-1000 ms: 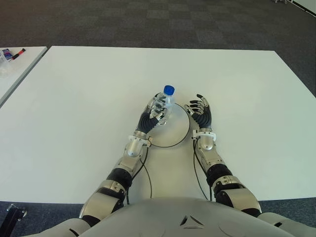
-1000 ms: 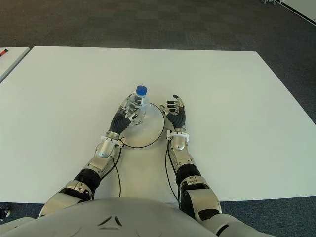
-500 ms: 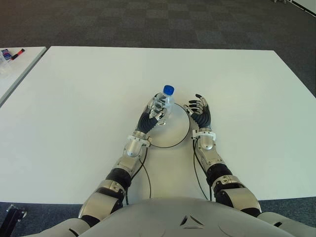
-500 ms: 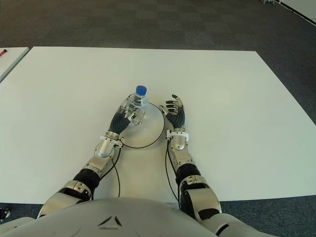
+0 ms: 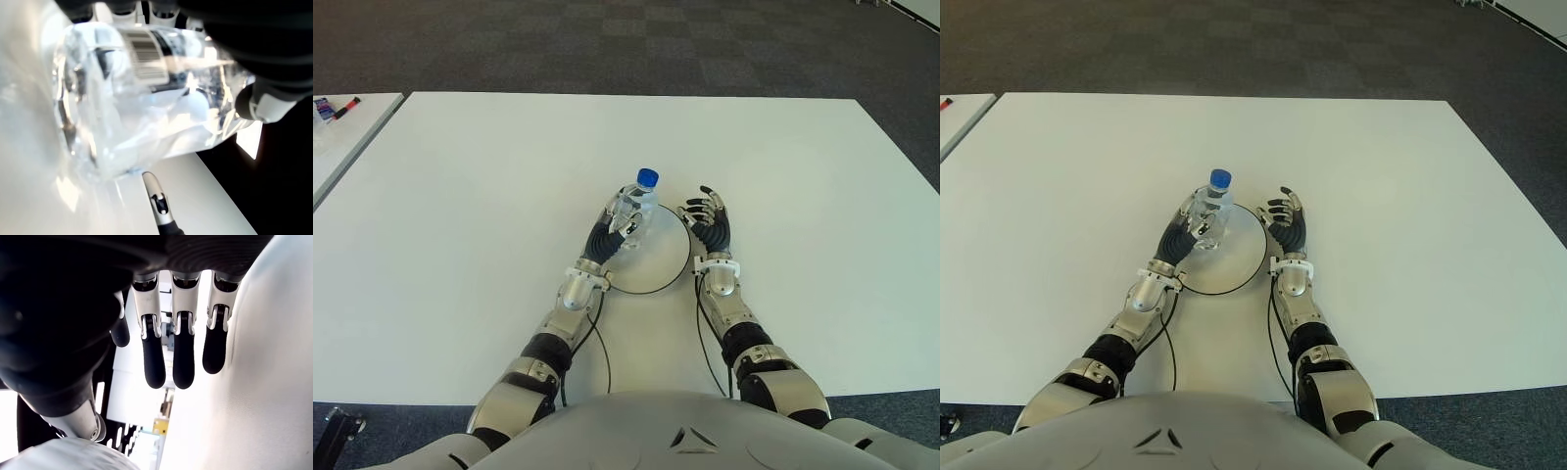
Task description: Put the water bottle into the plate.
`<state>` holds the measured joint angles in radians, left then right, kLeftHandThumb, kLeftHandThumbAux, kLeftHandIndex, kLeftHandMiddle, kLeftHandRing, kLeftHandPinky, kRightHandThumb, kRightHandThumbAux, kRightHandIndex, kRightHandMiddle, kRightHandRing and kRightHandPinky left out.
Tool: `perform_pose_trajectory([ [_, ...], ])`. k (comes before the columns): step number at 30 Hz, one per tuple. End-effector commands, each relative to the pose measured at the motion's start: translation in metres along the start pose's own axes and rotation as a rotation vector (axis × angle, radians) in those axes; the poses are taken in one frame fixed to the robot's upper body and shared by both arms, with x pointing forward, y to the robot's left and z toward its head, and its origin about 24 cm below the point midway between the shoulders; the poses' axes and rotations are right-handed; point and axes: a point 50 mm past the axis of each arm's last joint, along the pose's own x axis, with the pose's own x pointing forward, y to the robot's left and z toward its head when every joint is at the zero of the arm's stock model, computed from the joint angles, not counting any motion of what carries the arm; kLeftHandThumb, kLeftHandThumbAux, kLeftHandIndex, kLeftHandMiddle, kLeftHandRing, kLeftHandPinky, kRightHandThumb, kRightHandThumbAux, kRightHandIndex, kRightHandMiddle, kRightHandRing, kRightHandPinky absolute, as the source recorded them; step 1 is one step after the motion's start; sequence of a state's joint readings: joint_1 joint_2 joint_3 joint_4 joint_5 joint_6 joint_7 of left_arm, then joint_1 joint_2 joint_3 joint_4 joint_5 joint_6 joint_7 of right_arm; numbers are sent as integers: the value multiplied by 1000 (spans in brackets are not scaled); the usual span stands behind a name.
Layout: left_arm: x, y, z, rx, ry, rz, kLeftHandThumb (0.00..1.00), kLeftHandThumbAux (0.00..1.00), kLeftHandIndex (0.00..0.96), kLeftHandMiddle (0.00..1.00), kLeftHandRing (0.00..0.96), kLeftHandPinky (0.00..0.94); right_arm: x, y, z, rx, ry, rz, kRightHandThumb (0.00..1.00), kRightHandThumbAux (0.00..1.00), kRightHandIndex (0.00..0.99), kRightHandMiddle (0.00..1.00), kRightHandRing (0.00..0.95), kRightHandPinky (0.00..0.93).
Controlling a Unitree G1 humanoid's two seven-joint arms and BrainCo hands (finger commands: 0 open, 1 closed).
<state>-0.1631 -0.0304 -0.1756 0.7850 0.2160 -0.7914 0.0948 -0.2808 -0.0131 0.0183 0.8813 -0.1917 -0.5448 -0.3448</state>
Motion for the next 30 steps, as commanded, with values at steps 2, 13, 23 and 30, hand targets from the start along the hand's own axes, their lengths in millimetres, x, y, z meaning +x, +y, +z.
perform_pose_trajectory([
  [2,-8,2,-7,18,45,-10,685,376,91,173,160,193,-15,0,-22,-18,108,7,762,755,162,395,400,401],
  [13,-9,3,-7,32,39,-16,677,383,75,165,155,197,-16,1,-22,-17,110,12,734,754,161,387,396,397],
  [23,-9,4,-6,42,36,-18,683,386,58,152,147,186,-15,2,-22,-13,111,10,750,748,165,384,396,407],
  [30,-9,5,-6,50,33,-18,685,381,55,144,141,186,-15,3,-22,-10,111,7,763,750,167,388,398,404],
])
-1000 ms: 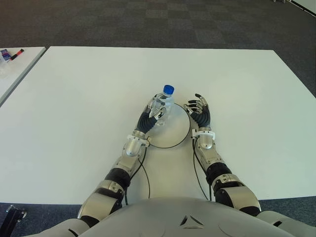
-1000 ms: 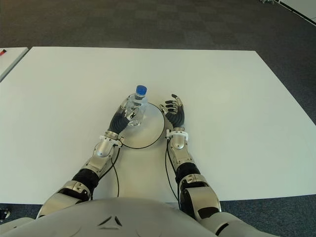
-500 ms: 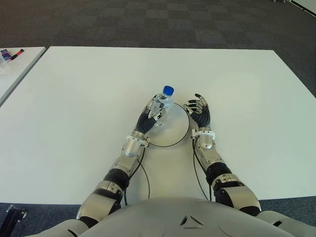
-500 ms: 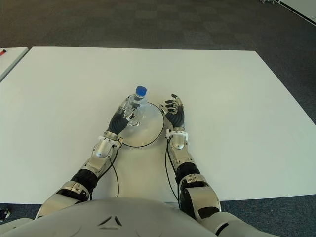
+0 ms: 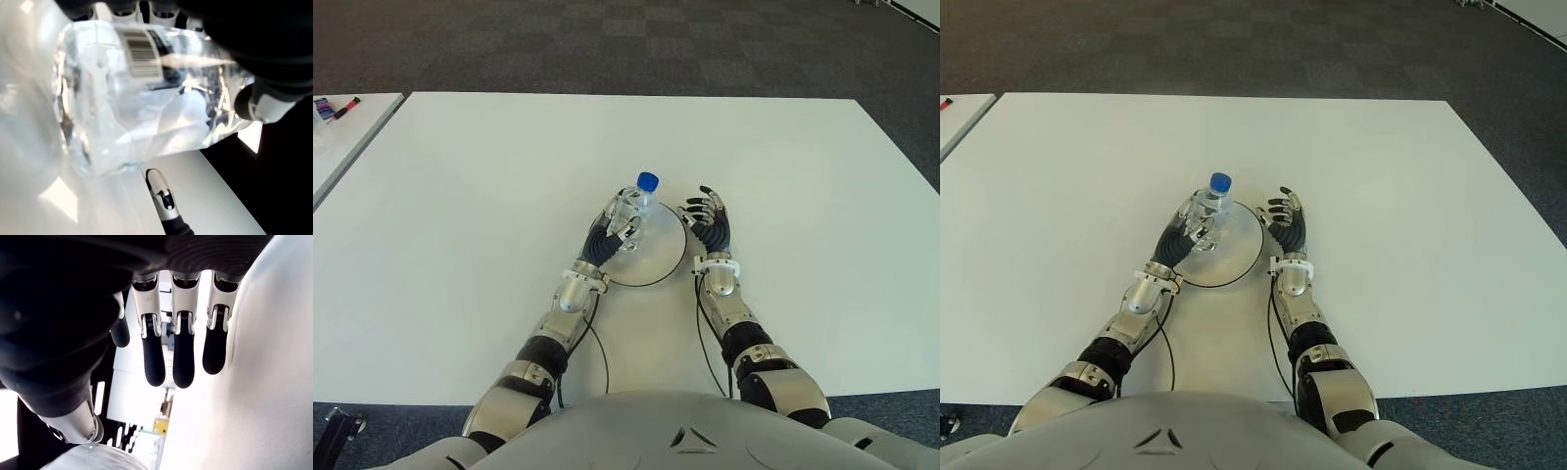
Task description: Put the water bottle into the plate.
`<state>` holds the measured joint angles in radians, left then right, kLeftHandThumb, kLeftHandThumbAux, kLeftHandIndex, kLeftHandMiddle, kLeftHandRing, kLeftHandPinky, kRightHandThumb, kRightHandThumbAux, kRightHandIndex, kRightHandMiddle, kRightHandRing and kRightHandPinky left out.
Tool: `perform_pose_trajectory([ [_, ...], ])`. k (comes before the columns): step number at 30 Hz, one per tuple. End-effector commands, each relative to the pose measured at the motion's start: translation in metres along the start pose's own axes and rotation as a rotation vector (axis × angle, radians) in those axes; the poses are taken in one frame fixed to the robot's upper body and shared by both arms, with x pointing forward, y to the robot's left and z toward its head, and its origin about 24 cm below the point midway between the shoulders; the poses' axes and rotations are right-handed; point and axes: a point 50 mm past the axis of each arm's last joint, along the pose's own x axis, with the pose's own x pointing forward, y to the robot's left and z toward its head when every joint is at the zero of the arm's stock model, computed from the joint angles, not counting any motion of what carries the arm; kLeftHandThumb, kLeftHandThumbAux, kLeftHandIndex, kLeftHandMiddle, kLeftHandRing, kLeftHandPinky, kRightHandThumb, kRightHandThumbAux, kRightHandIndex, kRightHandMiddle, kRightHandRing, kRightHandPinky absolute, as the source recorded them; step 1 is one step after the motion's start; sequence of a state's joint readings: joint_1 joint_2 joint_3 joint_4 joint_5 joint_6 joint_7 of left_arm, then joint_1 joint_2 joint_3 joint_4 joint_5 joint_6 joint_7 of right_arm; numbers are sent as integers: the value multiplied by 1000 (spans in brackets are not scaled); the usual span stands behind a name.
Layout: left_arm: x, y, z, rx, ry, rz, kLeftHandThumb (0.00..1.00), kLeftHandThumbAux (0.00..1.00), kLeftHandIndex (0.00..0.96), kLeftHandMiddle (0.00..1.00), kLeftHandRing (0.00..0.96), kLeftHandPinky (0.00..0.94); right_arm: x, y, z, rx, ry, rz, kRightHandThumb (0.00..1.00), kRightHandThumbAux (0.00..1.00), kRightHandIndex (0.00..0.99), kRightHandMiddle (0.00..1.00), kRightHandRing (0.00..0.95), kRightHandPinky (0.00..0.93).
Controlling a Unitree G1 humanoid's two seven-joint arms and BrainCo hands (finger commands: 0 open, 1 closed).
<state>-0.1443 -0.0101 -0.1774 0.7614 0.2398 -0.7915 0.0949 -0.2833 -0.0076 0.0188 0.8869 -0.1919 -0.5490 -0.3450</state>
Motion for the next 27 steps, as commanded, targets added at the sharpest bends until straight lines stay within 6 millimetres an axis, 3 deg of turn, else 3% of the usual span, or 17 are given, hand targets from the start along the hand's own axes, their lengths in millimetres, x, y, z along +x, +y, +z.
perform_pose_trajectory([
  [1,-5,1,-5,17,35,-5,685,380,55,144,141,187,-15,1,-22,-14,112,4,764,750,167,388,398,403],
  [27,-4,4,-5,34,30,-8,680,369,49,128,130,177,-15,1,-22,-11,113,3,763,755,169,392,401,406],
])
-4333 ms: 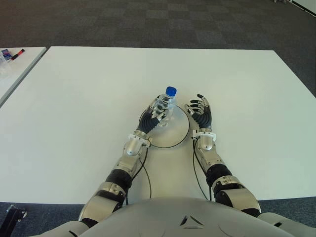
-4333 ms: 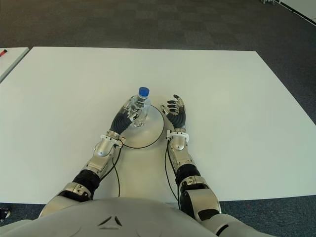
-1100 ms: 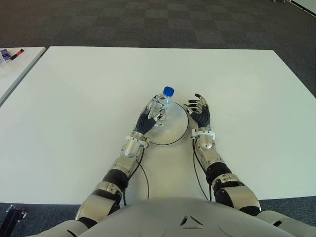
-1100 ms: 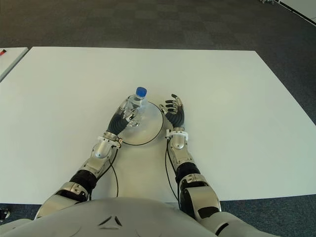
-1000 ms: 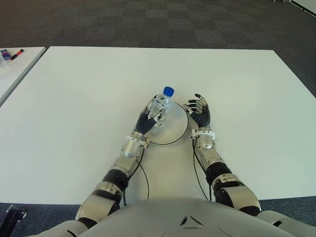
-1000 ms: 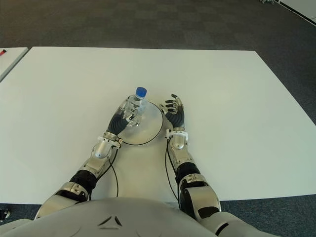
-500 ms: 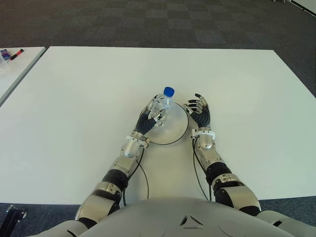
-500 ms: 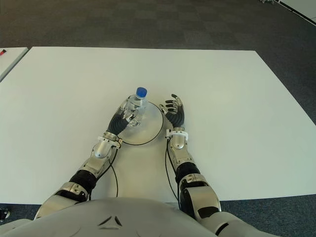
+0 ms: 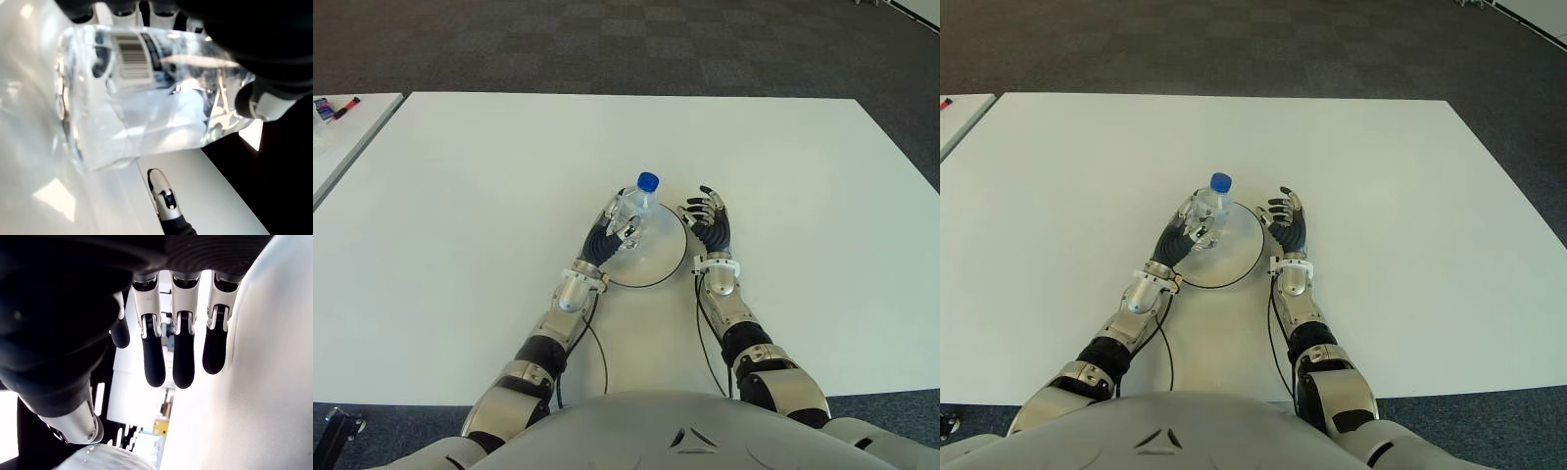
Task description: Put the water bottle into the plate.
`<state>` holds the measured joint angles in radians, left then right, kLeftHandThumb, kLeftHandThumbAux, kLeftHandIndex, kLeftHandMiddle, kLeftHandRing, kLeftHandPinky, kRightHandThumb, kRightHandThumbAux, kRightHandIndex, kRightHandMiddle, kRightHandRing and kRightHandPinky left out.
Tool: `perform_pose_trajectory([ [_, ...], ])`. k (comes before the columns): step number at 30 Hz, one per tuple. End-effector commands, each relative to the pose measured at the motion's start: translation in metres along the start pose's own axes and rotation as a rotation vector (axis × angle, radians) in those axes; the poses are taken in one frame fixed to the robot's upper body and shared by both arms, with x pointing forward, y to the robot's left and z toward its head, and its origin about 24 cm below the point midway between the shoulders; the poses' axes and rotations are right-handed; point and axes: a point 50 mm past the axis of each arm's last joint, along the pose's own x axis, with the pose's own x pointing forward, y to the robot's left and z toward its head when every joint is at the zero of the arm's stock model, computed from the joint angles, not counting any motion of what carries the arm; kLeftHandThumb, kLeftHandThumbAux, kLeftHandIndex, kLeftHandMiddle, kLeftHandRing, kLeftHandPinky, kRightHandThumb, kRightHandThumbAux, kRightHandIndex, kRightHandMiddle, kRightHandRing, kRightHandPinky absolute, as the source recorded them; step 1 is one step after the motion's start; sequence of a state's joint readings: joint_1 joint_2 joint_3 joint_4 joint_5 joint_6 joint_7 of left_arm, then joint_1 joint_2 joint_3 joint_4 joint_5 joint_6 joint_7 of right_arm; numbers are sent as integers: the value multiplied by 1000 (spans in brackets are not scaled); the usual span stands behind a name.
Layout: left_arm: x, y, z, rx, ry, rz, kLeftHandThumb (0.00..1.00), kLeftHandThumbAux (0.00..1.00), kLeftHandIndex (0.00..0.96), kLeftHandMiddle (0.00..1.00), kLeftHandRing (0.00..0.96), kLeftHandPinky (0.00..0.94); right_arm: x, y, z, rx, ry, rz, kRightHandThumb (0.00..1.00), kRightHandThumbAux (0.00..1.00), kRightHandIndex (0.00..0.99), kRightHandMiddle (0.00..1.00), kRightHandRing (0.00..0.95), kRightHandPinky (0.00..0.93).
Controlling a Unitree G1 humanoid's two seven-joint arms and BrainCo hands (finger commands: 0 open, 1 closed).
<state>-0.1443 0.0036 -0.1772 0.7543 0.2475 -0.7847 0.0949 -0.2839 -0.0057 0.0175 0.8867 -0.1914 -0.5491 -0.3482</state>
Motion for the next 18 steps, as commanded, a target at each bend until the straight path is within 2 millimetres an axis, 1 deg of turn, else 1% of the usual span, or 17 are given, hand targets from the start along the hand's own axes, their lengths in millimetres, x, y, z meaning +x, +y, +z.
perform_pose_trajectory([
  [1,-3,1,-5,15,27,-3,677,370,47,127,128,175,-15,1,-22,-14,113,6,763,756,169,393,401,406],
  [18,-3,3,-5,17,19,-17,674,361,38,93,92,147,-15,2,-22,-18,111,5,748,760,166,399,408,413],
])
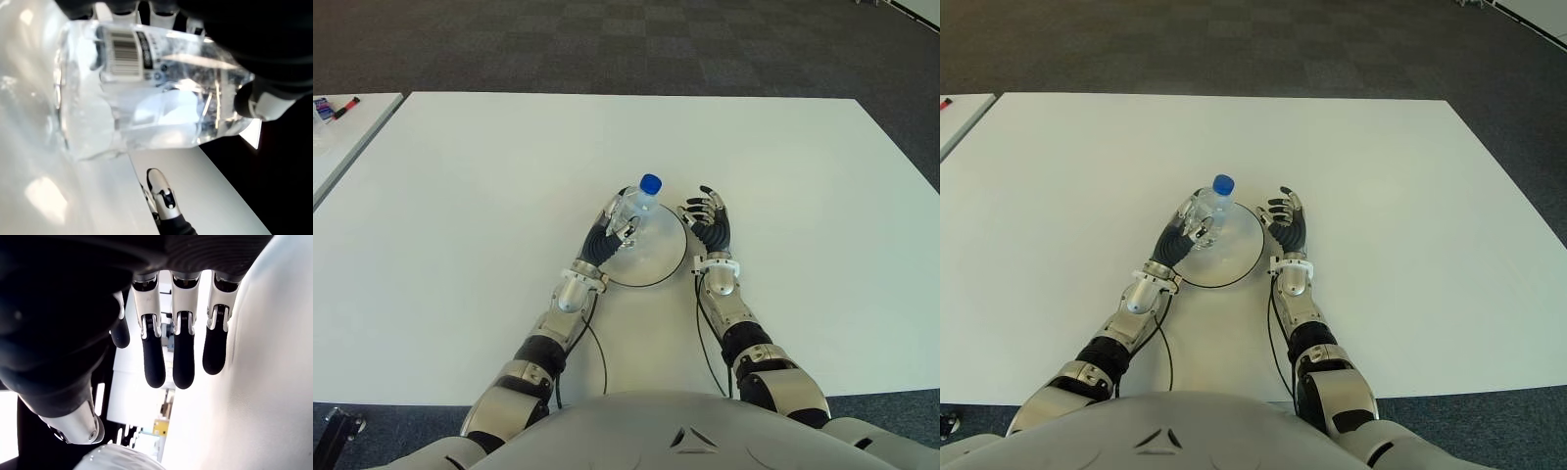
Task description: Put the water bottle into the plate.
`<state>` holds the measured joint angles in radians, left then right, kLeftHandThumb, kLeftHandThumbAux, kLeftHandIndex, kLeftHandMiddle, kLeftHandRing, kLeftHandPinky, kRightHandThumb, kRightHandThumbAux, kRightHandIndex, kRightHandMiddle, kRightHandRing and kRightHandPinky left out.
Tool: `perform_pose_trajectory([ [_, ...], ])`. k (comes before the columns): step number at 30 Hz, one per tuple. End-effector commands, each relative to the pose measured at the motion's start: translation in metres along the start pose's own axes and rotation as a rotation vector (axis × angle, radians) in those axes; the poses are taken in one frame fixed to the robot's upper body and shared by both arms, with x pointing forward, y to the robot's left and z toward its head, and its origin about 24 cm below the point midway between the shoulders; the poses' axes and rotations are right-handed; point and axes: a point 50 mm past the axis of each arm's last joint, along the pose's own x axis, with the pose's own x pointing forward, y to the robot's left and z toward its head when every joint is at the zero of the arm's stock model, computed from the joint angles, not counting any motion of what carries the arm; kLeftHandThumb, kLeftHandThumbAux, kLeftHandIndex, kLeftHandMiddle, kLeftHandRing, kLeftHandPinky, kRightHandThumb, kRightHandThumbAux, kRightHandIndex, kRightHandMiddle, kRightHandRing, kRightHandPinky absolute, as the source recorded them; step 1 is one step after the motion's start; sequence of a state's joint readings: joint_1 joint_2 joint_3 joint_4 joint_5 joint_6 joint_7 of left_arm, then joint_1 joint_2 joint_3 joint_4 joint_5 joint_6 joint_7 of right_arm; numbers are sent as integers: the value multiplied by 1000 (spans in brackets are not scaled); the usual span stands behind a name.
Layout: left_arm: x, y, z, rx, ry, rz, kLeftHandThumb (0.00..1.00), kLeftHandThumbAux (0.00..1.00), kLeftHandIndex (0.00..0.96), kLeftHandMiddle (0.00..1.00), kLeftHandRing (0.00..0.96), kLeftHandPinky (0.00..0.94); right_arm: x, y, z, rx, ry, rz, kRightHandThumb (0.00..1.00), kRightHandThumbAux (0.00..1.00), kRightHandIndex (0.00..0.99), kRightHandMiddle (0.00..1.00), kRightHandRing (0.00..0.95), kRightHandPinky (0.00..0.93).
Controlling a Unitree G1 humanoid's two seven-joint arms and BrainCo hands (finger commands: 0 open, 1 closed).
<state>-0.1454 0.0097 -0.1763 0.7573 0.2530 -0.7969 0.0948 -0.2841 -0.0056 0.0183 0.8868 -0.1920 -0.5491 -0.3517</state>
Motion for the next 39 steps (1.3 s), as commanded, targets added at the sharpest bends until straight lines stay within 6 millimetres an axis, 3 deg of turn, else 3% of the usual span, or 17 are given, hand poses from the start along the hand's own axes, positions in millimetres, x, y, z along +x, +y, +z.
perform_pose_trajectory([
  [1,-3,2,-5,11,29,-13,671,361,35,90,90,143,-15,2,-22,-18,111,8,748,761,166,400,408,413],
  [24,-2,7,-5,32,36,-31,655,345,1,40,39,72,-15,3,-22,-19,113,5,765,757,170,391,400,408],
  [39,-2,9,-5,33,56,-34,687,360,0,29,43,97,-15,4,-22,-5,118,6,791,775,172,391,390,389],
])
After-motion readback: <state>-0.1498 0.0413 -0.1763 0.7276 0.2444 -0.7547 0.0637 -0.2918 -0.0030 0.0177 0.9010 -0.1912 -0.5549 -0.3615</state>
